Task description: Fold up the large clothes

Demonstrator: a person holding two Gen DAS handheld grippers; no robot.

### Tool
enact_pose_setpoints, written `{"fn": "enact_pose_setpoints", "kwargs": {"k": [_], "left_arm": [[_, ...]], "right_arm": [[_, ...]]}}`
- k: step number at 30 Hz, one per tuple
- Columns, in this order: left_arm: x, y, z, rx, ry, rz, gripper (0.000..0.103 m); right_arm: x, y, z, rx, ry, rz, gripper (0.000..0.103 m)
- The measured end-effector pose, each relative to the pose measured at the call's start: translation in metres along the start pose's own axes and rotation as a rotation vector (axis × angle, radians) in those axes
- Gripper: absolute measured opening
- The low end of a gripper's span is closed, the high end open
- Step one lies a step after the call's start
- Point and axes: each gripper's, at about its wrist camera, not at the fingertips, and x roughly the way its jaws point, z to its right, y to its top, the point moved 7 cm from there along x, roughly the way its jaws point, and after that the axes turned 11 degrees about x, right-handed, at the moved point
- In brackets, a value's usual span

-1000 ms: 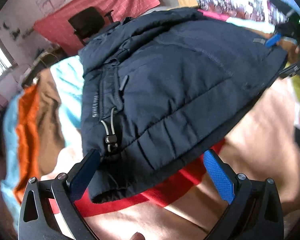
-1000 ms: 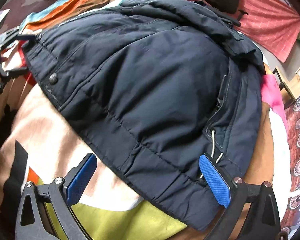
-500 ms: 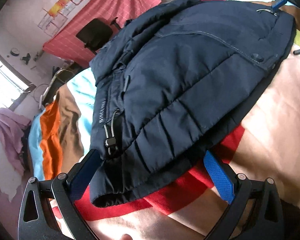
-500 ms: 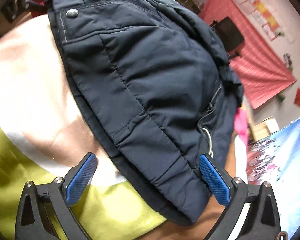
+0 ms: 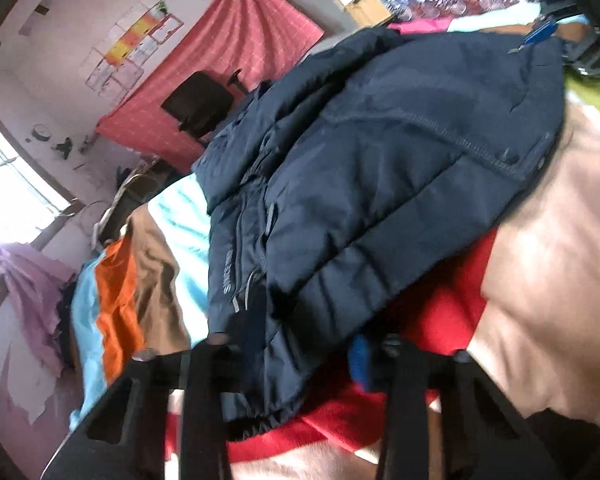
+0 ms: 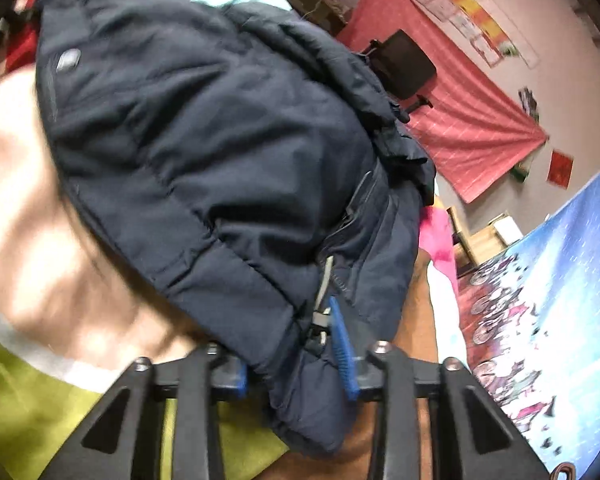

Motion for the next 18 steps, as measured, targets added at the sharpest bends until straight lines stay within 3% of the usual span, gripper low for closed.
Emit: {"fn": "enact_pose_setpoints", "kwargs": {"k": [3, 10, 18], "left_arm": [[-0.005, 0.015, -0.010, -0.025, -0.049, 0.024, 0.016], [-0.010, 0.061, -0.071, -0.118, -0.129, 0.078, 0.009], [-0.002, 0.135, -0.173, -0.302, -0.101, 0.124, 0.007]], "right_arm": [[-0.009, 0.019, 0.011, 0.079, 0.061, -0.006, 0.011], [-0.017, 0.070, 0.049, 0.242, 0.167, 0.006, 0.009], [-0.030, 0.150, 0.124, 0.387, 0.179, 0.097, 0.009]]}}
